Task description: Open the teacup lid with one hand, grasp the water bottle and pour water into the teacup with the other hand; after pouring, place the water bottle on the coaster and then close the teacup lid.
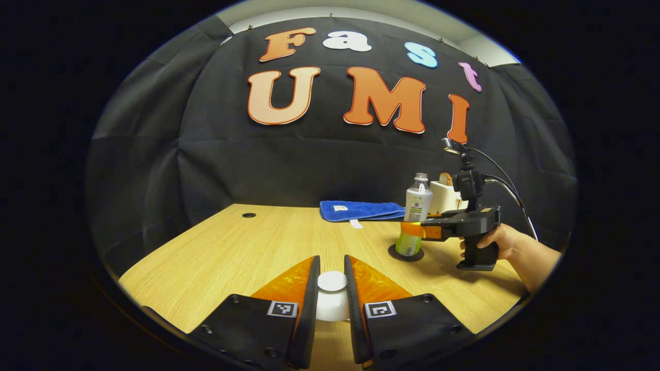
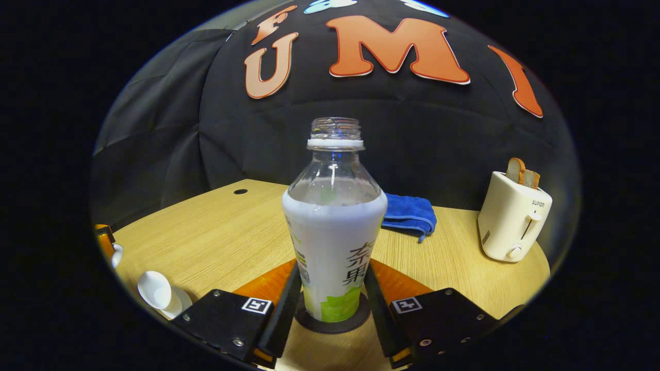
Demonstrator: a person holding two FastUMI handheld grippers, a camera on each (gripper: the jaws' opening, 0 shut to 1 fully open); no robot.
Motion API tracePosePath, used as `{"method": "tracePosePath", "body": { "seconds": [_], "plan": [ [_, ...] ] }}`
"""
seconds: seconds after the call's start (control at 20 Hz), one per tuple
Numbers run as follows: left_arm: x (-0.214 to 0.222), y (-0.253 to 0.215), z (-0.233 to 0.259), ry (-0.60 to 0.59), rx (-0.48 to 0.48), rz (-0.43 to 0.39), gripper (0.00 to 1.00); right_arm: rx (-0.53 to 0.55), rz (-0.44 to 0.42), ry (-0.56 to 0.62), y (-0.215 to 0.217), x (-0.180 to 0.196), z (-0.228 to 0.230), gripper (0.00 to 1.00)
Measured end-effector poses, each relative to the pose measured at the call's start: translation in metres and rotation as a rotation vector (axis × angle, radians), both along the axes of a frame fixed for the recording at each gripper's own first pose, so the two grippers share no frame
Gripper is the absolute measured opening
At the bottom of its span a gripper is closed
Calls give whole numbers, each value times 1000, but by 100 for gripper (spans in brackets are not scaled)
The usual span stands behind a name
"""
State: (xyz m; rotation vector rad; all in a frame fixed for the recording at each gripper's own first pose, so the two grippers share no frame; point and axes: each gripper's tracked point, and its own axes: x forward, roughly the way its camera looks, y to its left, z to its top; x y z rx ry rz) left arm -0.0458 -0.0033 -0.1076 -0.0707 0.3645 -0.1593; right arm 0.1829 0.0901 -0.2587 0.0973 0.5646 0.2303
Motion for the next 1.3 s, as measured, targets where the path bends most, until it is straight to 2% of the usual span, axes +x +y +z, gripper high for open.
{"method": "tracePosePath", "body": {
  "seconds": [0.2,0.3,0.65,1.05,1.2,1.25,1.3],
  "plan": [
    [6,-17,0,-16,-20,-36,33,-13,0,-28,-4,-3,9,89],
    [8,-21,-5,-12,-12,-53,33,1,-5,-22,-8,-9,12,94],
    [4,-22,-26,53,45,-50,33,22,-11,-82,-29,-37,37,96],
    [5,-14,-32,58,129,-47,33,75,-55,-122,-46,-72,66,96],
    [6,-10,-21,30,134,-28,38,96,-64,-164,-51,-84,86,96],
    [11,-11,-19,4,132,-24,52,93,-68,-184,-54,-87,95,96],
    [15,-10,-15,-17,141,-12,60,88,-76,-201,-57,-91,102,95]
  ]
}}
